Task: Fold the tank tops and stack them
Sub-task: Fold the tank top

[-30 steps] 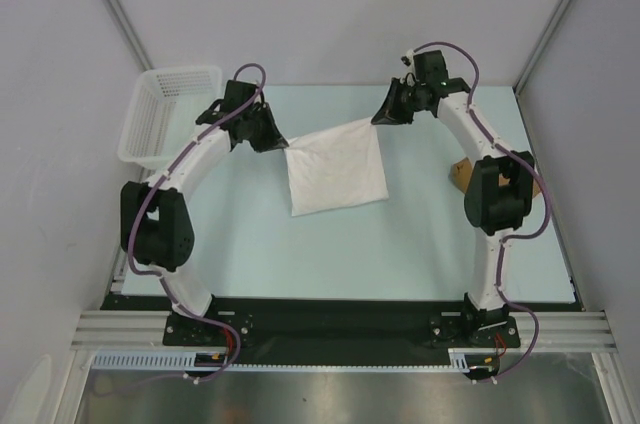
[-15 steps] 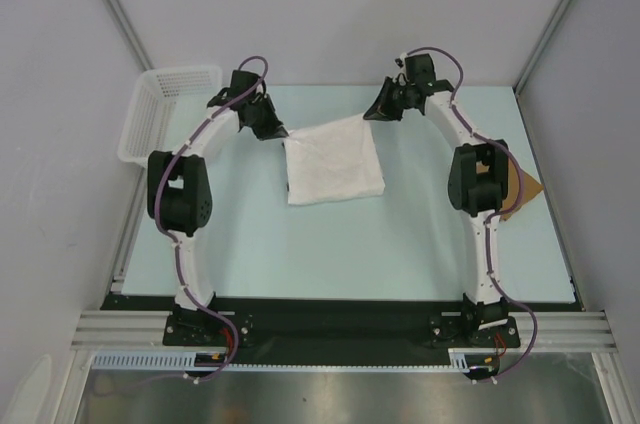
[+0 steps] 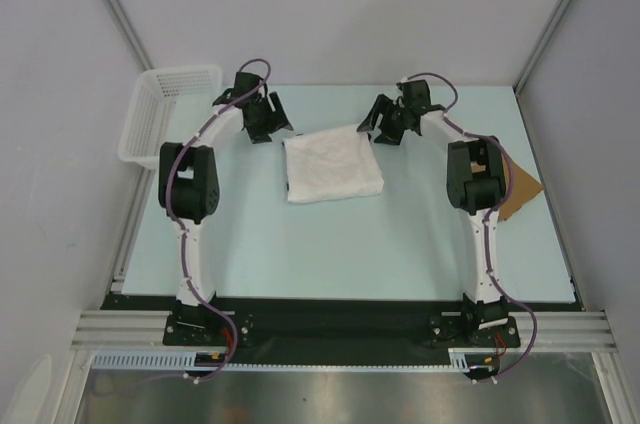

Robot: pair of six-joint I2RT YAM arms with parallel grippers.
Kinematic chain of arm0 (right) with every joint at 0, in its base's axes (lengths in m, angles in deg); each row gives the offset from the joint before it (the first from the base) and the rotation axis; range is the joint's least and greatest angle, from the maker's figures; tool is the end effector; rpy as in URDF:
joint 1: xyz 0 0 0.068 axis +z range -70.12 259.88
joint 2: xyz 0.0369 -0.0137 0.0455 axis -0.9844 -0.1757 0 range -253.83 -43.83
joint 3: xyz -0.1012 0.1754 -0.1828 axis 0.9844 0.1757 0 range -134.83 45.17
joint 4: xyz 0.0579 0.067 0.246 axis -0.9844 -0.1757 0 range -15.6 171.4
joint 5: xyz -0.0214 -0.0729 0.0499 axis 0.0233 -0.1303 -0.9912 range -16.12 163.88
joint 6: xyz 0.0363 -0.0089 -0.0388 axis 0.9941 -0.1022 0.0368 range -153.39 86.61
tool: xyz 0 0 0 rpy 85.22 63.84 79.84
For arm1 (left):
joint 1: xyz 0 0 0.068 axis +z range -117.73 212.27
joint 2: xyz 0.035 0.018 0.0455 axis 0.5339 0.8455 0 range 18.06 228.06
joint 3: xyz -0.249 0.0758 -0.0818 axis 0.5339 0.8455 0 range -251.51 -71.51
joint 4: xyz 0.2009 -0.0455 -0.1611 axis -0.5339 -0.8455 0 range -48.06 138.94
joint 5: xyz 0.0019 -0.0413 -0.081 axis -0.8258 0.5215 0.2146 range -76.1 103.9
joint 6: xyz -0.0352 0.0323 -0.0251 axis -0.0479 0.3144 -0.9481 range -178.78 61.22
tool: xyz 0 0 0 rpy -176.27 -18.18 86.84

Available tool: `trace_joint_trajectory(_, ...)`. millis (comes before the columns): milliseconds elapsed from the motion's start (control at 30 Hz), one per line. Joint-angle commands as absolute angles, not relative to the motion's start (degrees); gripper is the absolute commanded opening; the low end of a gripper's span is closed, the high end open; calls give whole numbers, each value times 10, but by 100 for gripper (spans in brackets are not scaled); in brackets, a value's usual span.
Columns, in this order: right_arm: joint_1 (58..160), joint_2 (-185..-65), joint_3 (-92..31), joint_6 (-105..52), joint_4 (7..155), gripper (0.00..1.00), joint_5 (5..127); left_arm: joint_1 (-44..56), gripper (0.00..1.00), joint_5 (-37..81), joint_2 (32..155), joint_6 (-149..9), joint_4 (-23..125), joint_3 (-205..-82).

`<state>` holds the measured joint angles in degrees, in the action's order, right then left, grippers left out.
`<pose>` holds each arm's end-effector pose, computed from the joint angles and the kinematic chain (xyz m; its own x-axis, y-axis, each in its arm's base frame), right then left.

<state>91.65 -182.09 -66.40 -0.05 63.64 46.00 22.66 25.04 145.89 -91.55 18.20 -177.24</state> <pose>0.5234 0.1261 0.1590 -0.8514 0.3189 -0.4164 -0.0469 0.7445 0.6659 0.4892 -0.0899 0.1985 -0.8117 -0.4012 -0.4244 -0.1910 0.8691 -0.4563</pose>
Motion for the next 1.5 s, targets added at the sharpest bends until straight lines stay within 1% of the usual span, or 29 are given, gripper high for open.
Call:
trace_joint_trajectory(0,914,-1707,-613,-34,695,73,494,227,77,211,1344,-885,205,-1760)
trace_joint_trajectory(33,914,-1688,-572,-42,703,70,494,222,77,209,1325,-883,208,-1731)
trace_joint_trajectory(67,914,-1660,-554,-42,722,63,487,217,77,209,1309,-877,215,-1715)
trace_joint_trajectory(133,917,-1636,-509,-47,742,60,474,198,76,208,1265,-876,222,-1673)
trace_joint_trajectory(167,918,-1620,-498,-47,756,55,459,191,75,214,1254,-879,241,-1658)
trace_joint_trajectory(200,922,-1614,-485,-47,766,53,451,180,73,224,1241,-881,254,-1642)
trace_joint_trajectory(233,925,-1611,-476,-46,777,51,439,176,72,255,1227,-886,267,-1613)
trace_joint_trajectory(267,927,-1613,-464,-39,797,47,411,172,68,271,1223,-895,293,-1601)
trace_joint_trajectory(333,935,-1626,-463,-24,810,40,359,165,63,319,1227,-906,316,-1580)
trace_joint_trajectory(367,938,-1633,-466,-6,842,31,345,165,58,334,1233,-916,332,-1579)
trace_joint_trajectory(433,946,-1656,-465,25,874,25,307,164,53,359,1261,-924,346,-1584)
trace_joint_trajectory(467,947,-1664,-465,43,921,20,292,164,50,379,1269,-934,360,-1586)
trace_joint_trajectory(533,951,-1700,-467,118,987,15,253,164,47,393,1292,-945,382,-1593)
trace_joint_trajectory(567,953,-1718,-471,146,1040,13,247,167,44,396,1321,-954,400,-1599)
trace_joint_trajectory(667,951,-1783,-511,219,1101,10,236,179,37,394,1374,-969,413,-1640)
trace_joint_trajectory(767,943,-1844,-546,265,1128,5,241,197,34,392,1427,-982,438,-1665)
trace_joint_trajectory(867,935,-1887,-559,277,1123,0,263,214,34,377,1459,-983,455,-1676)
trace_joint_trajectory(1000,916,-1907,-552,284,1122,0,278,231,33,373,1495,-979,450,-1699)
trace_joint_trajectory(1133,898,-1868,-520,261,1118,0,279,239,34,353,1475,-960,437,-1694)
trace_joint_trajectory(1233,899,-1814,-485,220,1096,1,272,237,42,337,1427,-939,434,-1669)
trace_joint_trajectory(1267,900,-1797,-476,215,1098,3,265,237,47,333,1396,-932,435,-1659)
trace_joint_trajectory(1300,901,-1768,-452,209,1103,4,256,233,50,328,1382,-927,435,-1651)
trace_joint_trajectory(1367,908,-1734,-426,201,1111,6,228,230,52,325,1351,-914,427,-1625)
trace_joint_trajectory(1467,917,-1666,-376,171,1111,8,187,226,54,333,1293,-909,428,-1579)
